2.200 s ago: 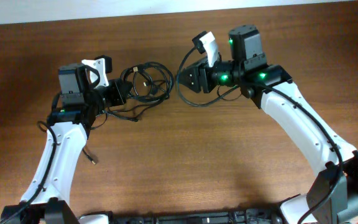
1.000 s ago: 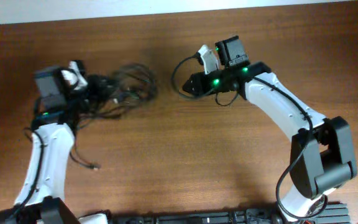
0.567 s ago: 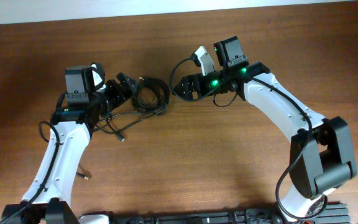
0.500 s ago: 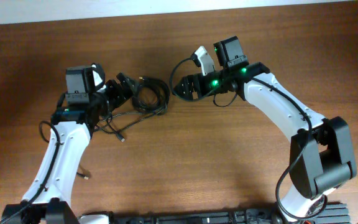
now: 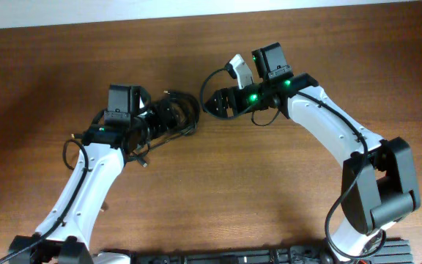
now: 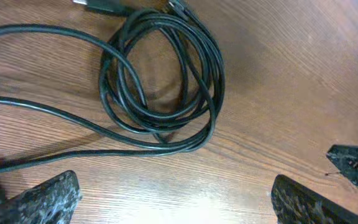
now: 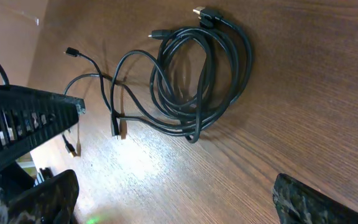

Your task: Untangle cables

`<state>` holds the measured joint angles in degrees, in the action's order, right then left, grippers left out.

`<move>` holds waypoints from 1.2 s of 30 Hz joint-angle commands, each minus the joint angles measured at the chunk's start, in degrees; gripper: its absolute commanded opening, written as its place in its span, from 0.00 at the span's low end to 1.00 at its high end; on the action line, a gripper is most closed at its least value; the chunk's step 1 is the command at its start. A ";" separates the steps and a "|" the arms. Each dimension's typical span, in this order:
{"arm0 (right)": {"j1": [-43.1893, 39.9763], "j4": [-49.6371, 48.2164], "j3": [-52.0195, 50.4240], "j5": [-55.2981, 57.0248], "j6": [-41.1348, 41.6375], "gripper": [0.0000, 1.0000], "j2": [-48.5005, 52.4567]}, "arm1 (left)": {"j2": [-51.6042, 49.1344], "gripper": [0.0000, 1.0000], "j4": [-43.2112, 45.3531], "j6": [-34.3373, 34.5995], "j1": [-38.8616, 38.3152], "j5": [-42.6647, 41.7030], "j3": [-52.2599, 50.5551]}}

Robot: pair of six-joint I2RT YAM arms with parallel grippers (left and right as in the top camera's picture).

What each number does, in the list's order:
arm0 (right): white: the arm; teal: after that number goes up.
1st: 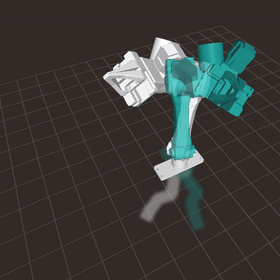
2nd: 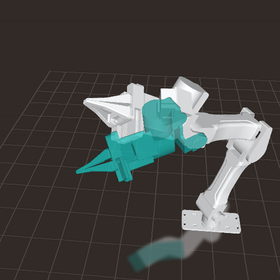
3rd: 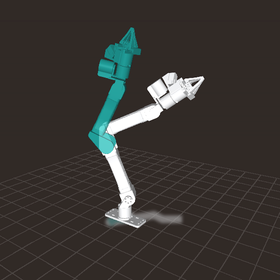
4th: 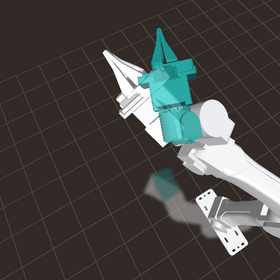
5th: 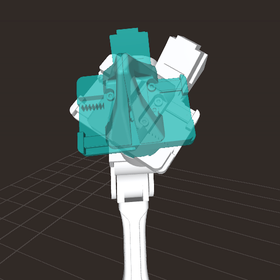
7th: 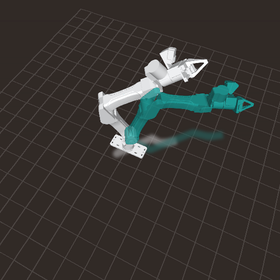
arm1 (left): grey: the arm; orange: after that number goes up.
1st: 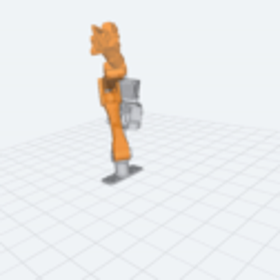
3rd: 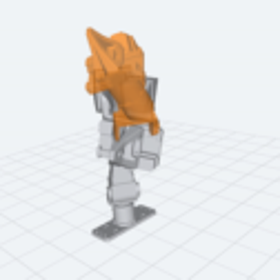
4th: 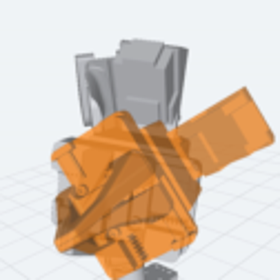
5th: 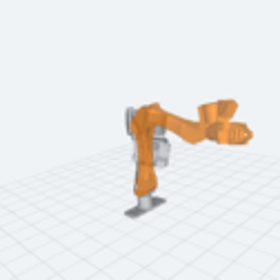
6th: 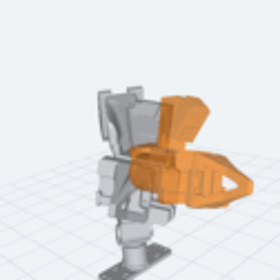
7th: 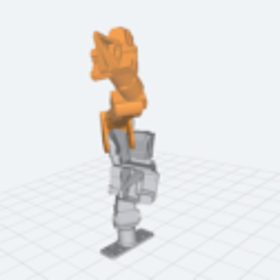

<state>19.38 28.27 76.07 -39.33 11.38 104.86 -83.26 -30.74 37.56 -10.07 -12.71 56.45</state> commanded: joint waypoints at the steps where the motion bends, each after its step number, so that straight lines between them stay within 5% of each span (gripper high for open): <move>1: 0.09 -0.17 0.02 -0.52 -0.55 0.98 -0.02 | -0.31 0.99 -0.31 0.52 -0.17 2.05 -0.20; 11: 0.11 -3.63 0.02 -0.52 -0.35 0.98 -0.02 | -0.31 0.99 -1.07 0.55 -0.17 2.05 -0.20; 16: 0.11 -7.67 0.02 -2.21 9.51 0.99 -0.02 | -0.31 0.99 -0.96 0.55 0.11 13.05 -0.20; 17: 0.61 -9.07 0.02 -1.36 8.31 0.93 0.42 | -0.31 0.99 0.26 0.55 0.09 15.39 -0.20; 18: 2.08 -9.66 0.02 1.31 6.62 0.61 1.20 | -0.31 0.99 0.70 0.55 0.11 17.42 -0.20; 21: 8.17 -14.03 0.02 9.27 6.67 0.58 4.28 | -0.31 0.99 1.09 2.51 1.11 20.87 -0.20; 24: 9.49 -18.84 0.02 14.71 5.33 0.58 6.97 | -0.31 0.99 1.14 3.17 5.68 15.19 -0.20; 29: 9.94 -22.95 0.02 11.72 5.62 0.56 15.02 | -0.31 0.99 1.11 3.17 6.10 11.37 -0.20; 36: 13.18 -23.08 0.02 12.59 9.11 0.29 19.23 | -0.31 0.99 0.46 3.17 6.10 8.81 -0.20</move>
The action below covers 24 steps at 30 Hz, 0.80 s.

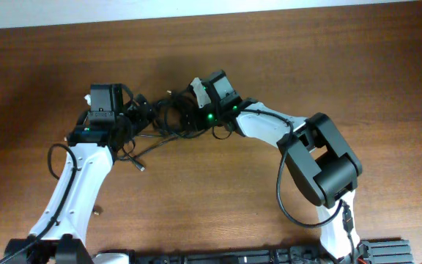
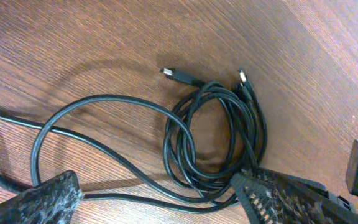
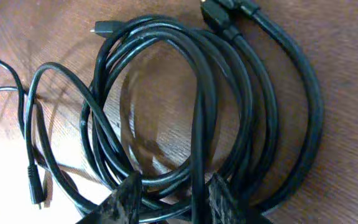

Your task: Untangle cables

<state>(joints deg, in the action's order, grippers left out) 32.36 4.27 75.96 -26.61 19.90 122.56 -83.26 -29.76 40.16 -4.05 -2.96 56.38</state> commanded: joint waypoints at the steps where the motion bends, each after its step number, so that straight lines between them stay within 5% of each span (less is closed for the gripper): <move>1: -0.22 4.46 0.13 -0.11 1.20 0.17 1.53 | -0.31 0.99 -1.14 0.59 0.07 -1.03 -0.15; 2: -0.24 6.64 0.13 -0.13 1.62 0.05 1.53 | -0.33 0.99 -1.49 0.59 -0.11 -1.73 -0.22; 9: -9.55 11.67 4.11 -31.98 6.14 0.04 -6.19 | -10.78 0.99 -2.40 13.90 -5.70 -5.46 -2.36; 12: -9.79 11.37 4.11 -35.78 6.10 0.04 -14.12 | -15.23 0.99 -0.59 14.49 -5.70 -8.87 -2.36; 13: -10.03 10.32 4.13 -35.76 6.10 0.04 -17.40 | -15.87 0.94 -0.28 14.49 -5.70 -8.85 -2.34; 14: -10.47 8.66 4.15 -35.76 6.12 0.04 -20.59 | -16.15 0.42 -0.31 14.45 -5.70 -8.63 -2.36; 15: -11.10 6.99 4.17 -35.76 6.12 0.04 -23.54 | -16.15 0.10 -0.31 14.45 -5.70 -7.74 -2.36; 16: -12.59 5.92 4.26 -35.76 6.12 0.04 -26.25 | -16.15 0.00 -0.33 14.45 -5.70 -5.79 -2.36; 21: -32.57 10.36 4.24 -33.14 8.76 0.04 -30.36 | -16.15 0.00 -3.52 14.21 -0.85 -3.02 -2.34; 24: -32.59 22.75 4.20 -25.44 5.53 0.04 -30.32 | -16.09 0.00 -2.97 7.48 4.37 -8.28 -2.12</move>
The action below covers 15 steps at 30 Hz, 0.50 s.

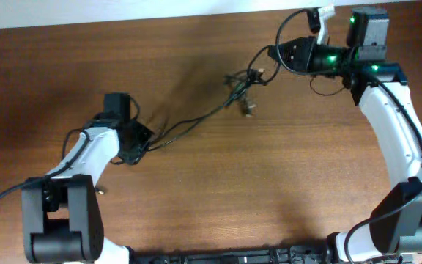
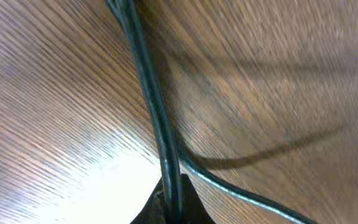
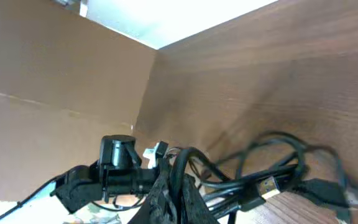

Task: Untangle cables
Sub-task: 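Stretch the cable by moving the right gripper up-right and left gripper left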

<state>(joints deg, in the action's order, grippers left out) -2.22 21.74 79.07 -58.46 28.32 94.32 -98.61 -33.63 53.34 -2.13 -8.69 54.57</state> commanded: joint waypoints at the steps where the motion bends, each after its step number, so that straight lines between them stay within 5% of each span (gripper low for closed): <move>1: 4.63 9.38 1.09 14.60 -2.99 0.04 -2.08 | -0.35 0.00 2.21 -12.66 3.67 -5.86 0.61; 5: 13.86 21.51 1.09 61.33 -2.25 0.04 -1.95 | 7.02 0.00 1.40 -29.44 6.47 -10.03 7.63; 9: 6.95 24.35 1.09 63.87 -0.76 0.04 -1.92 | 19.52 0.00 1.42 -30.27 13.27 -10.01 9.16; 13: -1.14 28.92 1.07 64.26 0.98 0.05 -0.63 | 24.37 0.00 1.16 -19.85 25.55 -11.23 9.16; 14: -2.14 29.77 1.07 63.49 0.94 0.18 0.52 | 24.37 0.00 1.27 -19.67 27.52 -14.32 9.16; 15: -2.32 30.38 1.07 63.47 0.92 0.19 1.44 | 24.37 0.00 1.27 -19.69 28.63 -15.17 9.16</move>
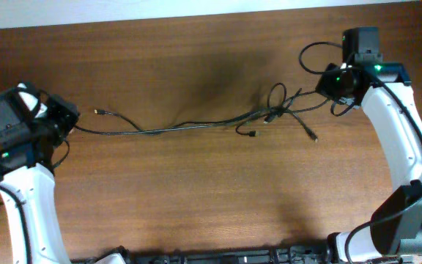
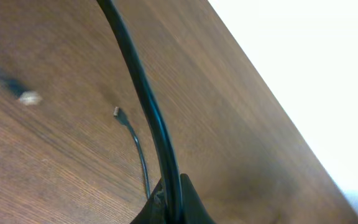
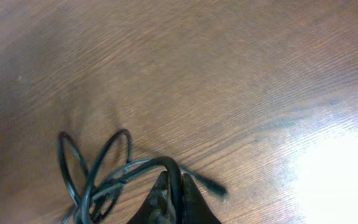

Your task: Untangle cables

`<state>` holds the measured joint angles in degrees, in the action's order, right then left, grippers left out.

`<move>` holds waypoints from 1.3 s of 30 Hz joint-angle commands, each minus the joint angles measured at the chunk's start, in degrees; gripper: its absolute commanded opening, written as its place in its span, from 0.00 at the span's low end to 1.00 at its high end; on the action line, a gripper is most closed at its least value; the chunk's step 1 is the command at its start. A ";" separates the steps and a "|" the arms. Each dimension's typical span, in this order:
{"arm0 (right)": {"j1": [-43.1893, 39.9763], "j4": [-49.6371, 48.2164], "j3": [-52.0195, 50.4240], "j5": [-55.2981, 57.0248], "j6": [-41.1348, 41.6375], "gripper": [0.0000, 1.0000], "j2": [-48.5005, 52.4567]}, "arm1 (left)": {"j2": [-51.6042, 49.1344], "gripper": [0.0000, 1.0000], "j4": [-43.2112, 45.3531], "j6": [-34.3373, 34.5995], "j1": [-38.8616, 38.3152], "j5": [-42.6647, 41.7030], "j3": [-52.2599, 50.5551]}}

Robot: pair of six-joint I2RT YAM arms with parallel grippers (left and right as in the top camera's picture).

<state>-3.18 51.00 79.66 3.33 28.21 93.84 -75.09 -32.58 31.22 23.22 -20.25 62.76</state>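
Observation:
Black cables lie stretched across the wooden table, a long strand (image 1: pixel 182 126) running from left to centre right. There a small knot of loops (image 1: pixel 277 103) remains, with loose plug ends (image 1: pixel 251 134) beside it. My left gripper (image 1: pixel 63 117) at the far left is shut on a black cable (image 2: pixel 148 106); its jaws (image 2: pixel 169 200) pinch the strand. A thin cable's plug (image 2: pixel 117 112) lies beyond. My right gripper (image 1: pixel 327 84) at the upper right is shut on a thicker black cable (image 3: pixel 166 165), with loops (image 3: pixel 92 165) trailing to the left of it.
The brown table (image 1: pixel 196 205) ends at its far edge (image 1: pixel 196 16) against a white wall. Another loose plug (image 1: pixel 314 138) lies below the knot, and a small plug end (image 1: pixel 97 111) rests near my left gripper. A loop of arm wiring (image 1: pixel 313 55) hangs by the right wrist.
My left gripper has moved from the table's left centre out to the far left. My right gripper sits lower and slightly further right. The cable between them lies longer and flatter.
Both grippers stood open on either side of a tight coil of cables at the table's middle. Then both were down at the coil. Later each was shut on a strand and they stood apart, the coil opened. Now the cables span the table with a small knot left.

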 commanded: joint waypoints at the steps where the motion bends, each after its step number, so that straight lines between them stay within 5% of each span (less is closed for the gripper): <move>1: -1.36 1.73 0.48 1.77 1.03 0.20 2.80 | 0.85 0.00 0.63 2.34 3.61 -3.61 1.07; 3: -2.82 3.39 0.48 4.48 1.09 0.28 5.05 | 0.85 0.00 1.18 -1.44 5.77 -5.95 4.13; 4: -3.96 3.37 0.48 3.48 1.22 0.48 5.75 | 0.85 0.00 0.81 -2.14 6.78 -7.23 5.77; 6: -3.85 2.10 0.48 -20.15 -5.95 0.68 5.92 | 0.85 0.00 0.39 -2.19 6.14 -10.95 9.35; 7: -0.57 0.81 0.48 -29.51 -12.81 0.71 5.92 | 0.81 0.00 0.31 -2.21 4.59 -10.82 9.35; 10: 13.57 1.14 -1.53 -29.44 -21.57 0.73 5.99 | 0.81 0.00 0.35 -2.19 2.54 -10.82 9.35; 12: 24.46 -1.57 -6.03 -16.31 -23.10 0.73 6.45 | 0.81 0.00 0.20 -2.19 2.54 -10.82 9.35; 15: 33.64 -9.14 -10.25 -12.90 -23.96 0.89 10.43 | 0.81 0.00 -0.11 -2.21 2.54 -10.82 9.35; 16: 36.61 -9.60 -10.25 -12.92 -23.93 0.87 13.81 | 0.81 0.00 -0.68 -2.51 2.54 -10.82 9.35; 18: 37.09 -9.94 -10.23 -12.72 -23.28 0.23 15.39 | 0.81 0.00 -0.79 -2.67 2.54 -10.36 9.35; 19: 35.87 -9.86 -9.97 -12.41 -23.23 0.04 15.15 | 0.81 0.00 -0.94 -2.64 2.54 -10.34 9.35; 21: 29.70 -3.04 -4.39 -3.82 -17.55 0.04 14.86 | 0.81 0.00 -1.53 -5.33 2.54 -10.40 9.35; 23: 16.92 6.73 7.85 8.00 -16.70 0.04 13.97 | 0.83 0.00 -4.70 -12.98 3.32 -9.14 9.35; 25: 4.00 9.05 15.13 13.07 -13.81 0.04 13.97 | 0.83 0.00 -6.95 -13.31 5.88 -6.60 9.35; 29: -21.97 2.49 17.00 1.22 -8.35 0.04 14.43 | 0.83 0.00 -7.10 -13.33 9.99 -6.49 9.35; 32: -32.44 1.73 17.00 -10.73 -5.25 0.04 14.45 | 0.83 0.00 -7.39 -13.31 9.60 -10.78 9.35; 36: -23.28 2.49 17.00 -25.90 -11.52 0.04 14.45 | 1.62 0.00 -5.79 -13.33 -3.39 -4.24 9.62; 39: -1.25 2.95 16.98 -20.00 -14.47 0.04 15.34 | 1.73 0.00 -4.13 -13.33 -9.70 2.75 9.75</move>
<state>-15.81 53.76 95.79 -20.23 15.88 109.40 -74.63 -37.89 18.98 15.68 -22.50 71.16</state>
